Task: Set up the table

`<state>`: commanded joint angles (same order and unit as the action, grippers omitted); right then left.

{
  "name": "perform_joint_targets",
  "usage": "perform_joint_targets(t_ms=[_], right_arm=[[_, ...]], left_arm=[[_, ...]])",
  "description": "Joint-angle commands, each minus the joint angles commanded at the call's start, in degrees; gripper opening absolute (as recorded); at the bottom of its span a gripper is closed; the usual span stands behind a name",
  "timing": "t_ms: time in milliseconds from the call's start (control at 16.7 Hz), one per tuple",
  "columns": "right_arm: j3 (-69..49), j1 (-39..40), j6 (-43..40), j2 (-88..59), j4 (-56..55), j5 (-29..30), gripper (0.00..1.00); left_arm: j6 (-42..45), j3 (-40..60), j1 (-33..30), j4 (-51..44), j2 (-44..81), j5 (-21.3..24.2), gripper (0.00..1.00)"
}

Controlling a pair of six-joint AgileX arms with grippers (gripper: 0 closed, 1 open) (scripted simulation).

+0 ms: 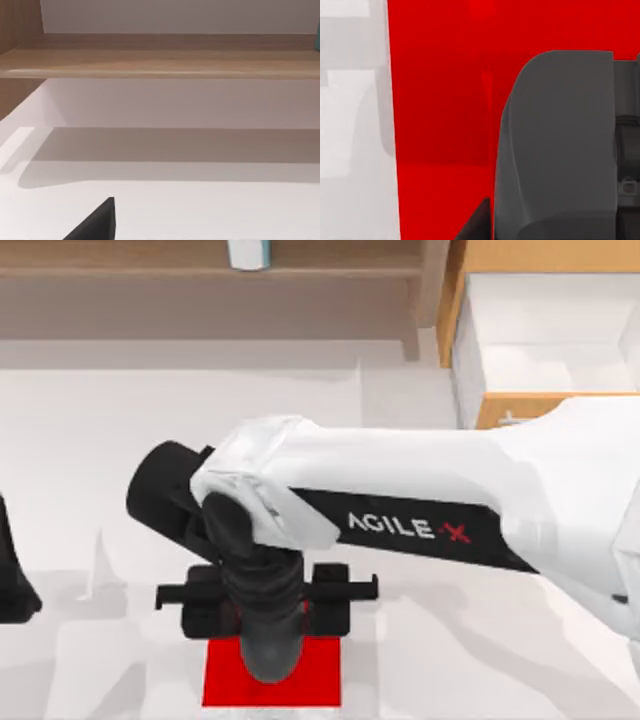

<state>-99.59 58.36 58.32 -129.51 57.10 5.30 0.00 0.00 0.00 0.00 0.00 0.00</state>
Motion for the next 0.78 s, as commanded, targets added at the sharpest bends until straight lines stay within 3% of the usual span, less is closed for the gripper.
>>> perform_joint_targets(t_ms=[540,780], right_arm=[[0.00,0.00,0.00,0.00,0.00,0.00,0.98],[0.00,0.00,0.00,0.00,0.00,0.00,1.00]], left_arm=[[0.00,0.00,0.00,0.00,0.00,0.00,1.00],[0.00,0.00,0.00,0.00,0.00,0.00,1.00]])
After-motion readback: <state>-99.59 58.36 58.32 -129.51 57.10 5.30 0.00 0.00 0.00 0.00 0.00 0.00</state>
